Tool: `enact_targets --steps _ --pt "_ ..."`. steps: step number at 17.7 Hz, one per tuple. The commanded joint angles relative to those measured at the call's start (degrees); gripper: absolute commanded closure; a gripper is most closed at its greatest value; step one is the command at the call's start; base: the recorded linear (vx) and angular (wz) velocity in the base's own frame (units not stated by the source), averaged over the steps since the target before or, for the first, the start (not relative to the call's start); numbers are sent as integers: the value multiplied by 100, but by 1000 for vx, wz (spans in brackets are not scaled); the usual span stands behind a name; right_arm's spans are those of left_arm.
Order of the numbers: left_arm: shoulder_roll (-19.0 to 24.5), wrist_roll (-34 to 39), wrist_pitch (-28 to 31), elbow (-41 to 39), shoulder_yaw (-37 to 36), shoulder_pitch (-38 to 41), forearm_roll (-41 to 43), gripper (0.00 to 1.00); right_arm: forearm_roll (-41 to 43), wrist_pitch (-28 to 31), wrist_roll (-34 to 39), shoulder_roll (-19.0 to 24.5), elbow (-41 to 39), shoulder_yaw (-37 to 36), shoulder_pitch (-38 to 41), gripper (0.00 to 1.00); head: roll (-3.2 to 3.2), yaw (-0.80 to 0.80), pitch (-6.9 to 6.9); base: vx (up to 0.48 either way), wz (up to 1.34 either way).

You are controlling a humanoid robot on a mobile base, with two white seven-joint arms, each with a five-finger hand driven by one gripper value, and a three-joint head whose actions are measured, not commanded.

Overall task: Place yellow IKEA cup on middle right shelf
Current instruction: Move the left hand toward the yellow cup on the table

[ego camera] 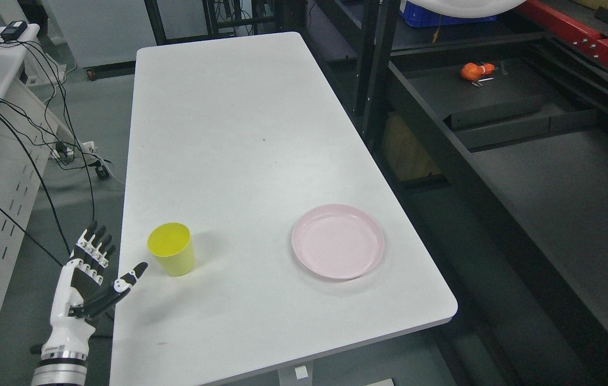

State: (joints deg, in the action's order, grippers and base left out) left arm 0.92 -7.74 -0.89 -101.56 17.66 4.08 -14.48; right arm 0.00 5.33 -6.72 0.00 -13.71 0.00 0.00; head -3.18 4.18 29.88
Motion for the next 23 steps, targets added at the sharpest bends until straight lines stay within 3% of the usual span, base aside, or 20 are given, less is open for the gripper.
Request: enact_targets --steps 1,10,19,23 --pt "8 27 54 83 97 102 -2 1 141 4 4 -100 0 97 79 1 0 0 0 -24 51" --pt "8 9 98 1374 -52 -872 -608 1 141 4 4 -100 0 97 79 1 0 0 0 -5 7" --pt "8 -8 529 1402 -992 -988 -820 1 141 4 4 -100 0 97 79 1 0 0 0 0 -2" --pt "8 -44 528 1410 -1160 -1058 -170 1 141 4 4 -100 0 97 79 1 0 0 0 0 0"
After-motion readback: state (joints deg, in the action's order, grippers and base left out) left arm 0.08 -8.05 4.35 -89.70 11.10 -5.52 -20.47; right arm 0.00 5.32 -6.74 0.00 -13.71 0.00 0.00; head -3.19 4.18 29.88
